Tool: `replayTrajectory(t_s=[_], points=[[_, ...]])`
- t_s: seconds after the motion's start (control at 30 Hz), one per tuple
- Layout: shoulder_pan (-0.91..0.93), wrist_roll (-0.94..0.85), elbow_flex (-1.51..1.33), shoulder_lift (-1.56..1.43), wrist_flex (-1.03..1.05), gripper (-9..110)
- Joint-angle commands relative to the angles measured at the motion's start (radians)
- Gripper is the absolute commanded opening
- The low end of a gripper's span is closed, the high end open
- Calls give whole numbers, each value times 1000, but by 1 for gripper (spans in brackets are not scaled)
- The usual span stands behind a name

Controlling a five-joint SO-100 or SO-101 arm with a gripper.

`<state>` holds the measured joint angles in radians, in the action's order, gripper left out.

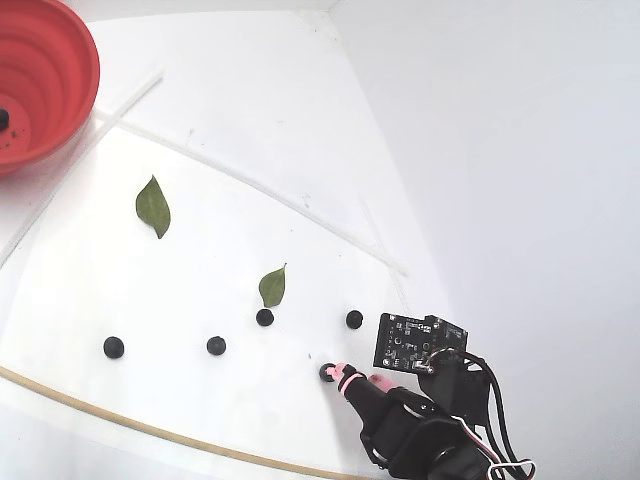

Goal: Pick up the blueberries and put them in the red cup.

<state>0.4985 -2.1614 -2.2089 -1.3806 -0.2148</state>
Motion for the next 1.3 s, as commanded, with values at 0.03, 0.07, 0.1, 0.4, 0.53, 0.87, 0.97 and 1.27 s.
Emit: replayTrajectory(t_s=[0.03,0.07,0.1,0.4,0.53,0.87,0.97,1.27], points=[[-18,-21,71,8,-57,20],[-18,-25,74,17,-67,20],[-18,-26,77,25,-77,20],[-20,-35,95,72,-112,20],[-21,-34,106,95,-121,20],[-15,-55,123,150,-166,20],[-15,-57,127,166,-179,20],[-9,-64,147,202,-199,20]])
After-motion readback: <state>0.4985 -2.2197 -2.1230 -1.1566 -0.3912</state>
